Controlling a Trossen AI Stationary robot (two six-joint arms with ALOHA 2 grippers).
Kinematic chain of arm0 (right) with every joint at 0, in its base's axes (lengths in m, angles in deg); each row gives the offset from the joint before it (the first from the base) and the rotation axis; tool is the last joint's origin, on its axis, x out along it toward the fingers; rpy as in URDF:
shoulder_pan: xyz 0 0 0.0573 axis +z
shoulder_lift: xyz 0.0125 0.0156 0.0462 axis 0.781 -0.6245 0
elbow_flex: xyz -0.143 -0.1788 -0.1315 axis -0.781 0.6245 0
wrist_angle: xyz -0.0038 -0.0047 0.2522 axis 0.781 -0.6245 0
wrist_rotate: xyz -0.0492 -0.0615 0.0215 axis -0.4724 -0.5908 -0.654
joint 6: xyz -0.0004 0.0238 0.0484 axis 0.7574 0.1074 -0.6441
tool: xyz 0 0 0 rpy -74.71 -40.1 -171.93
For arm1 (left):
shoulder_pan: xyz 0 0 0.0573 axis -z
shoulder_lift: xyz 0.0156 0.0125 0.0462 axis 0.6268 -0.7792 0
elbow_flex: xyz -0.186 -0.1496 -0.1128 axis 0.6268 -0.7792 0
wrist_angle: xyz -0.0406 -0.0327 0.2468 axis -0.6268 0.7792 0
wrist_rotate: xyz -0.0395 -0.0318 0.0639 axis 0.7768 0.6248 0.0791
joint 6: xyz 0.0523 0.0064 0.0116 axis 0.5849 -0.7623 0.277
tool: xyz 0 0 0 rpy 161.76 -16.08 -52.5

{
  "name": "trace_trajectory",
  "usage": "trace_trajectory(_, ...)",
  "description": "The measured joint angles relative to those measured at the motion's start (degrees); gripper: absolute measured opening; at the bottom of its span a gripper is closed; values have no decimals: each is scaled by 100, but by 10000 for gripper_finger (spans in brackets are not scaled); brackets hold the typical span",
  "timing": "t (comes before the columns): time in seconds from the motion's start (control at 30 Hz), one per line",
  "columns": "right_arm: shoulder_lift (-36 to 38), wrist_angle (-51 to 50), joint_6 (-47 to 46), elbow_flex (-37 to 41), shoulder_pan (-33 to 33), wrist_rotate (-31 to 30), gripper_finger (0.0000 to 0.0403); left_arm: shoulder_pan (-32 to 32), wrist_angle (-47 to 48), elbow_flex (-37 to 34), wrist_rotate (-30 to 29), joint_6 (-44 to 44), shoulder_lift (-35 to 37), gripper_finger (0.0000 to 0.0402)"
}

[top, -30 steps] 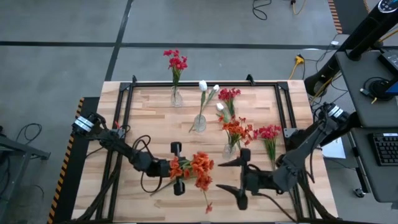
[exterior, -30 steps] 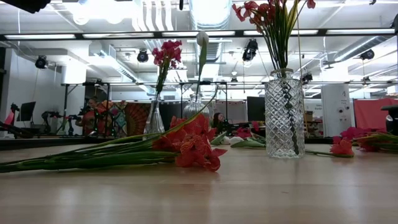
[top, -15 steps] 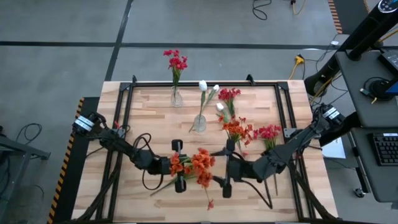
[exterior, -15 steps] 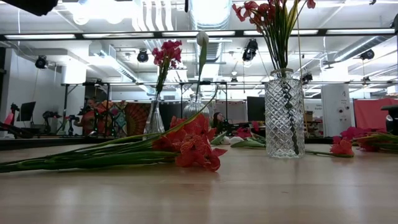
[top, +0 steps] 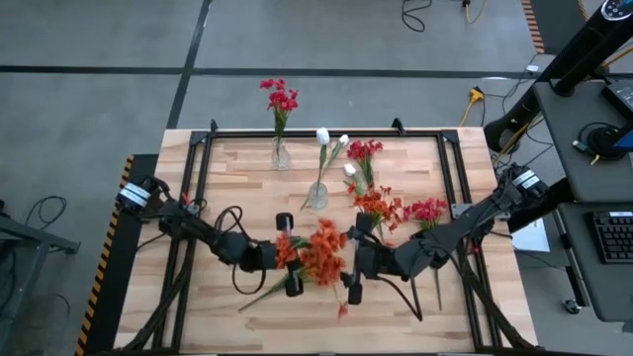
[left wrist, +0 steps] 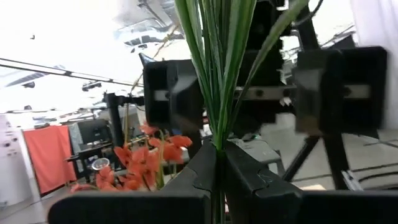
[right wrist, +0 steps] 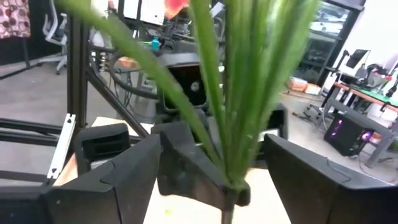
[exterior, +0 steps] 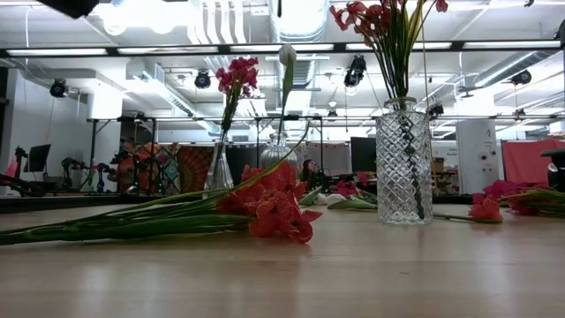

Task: Sort flowers into vase by color
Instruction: Put the middle left orange sprig flower into the bottom right transparent glass vase

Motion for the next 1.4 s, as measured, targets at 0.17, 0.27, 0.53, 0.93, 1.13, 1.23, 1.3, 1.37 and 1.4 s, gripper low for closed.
trace_trajectory(0.17, 0, -25, 3, 0, -19, 26, 263, 0, 574, 182, 1, 19, -13, 0)
trace_trajectory(0.27, 0, -55, 3, 0, -15, 36, 249, 0, 565, 182, -3, -5, -13, 0)
trace_trajectory(0.53, 2, -148, -41, 0, -17, 33, 209, -1, 544, 171, -15, -32, -13, 0)
trace_trajectory(0.93, 2, -156, -9, 0, -17, 27, 132, -8, 583, 169, -20, -57, -13, 0)
trace_trajectory(1.13, 2, -158, 0, 0, -17, 24, 93, -8, 587, 166, -24, -57, -15, 3)
trace_trajectory(1.23, 2, -158, 3, 0, -17, 22, 75, -17, 583, 166, -24, -57, -15, 13)
trace_trajectory(1.3, 3, -165, 3, 0, -17, 20, 65, -28, 584, 164, -25, -81, -15, 20)
trace_trajectory(1.37, 4, -176, 3, 0, -17, 16, 57, -32, 594, 164, -111, -110, -15, 27)
trace_trajectory(1.4, 4, -180, 3, 0, -17, 16, 54, -32, 598, 162, -159, -137, -15, 31)
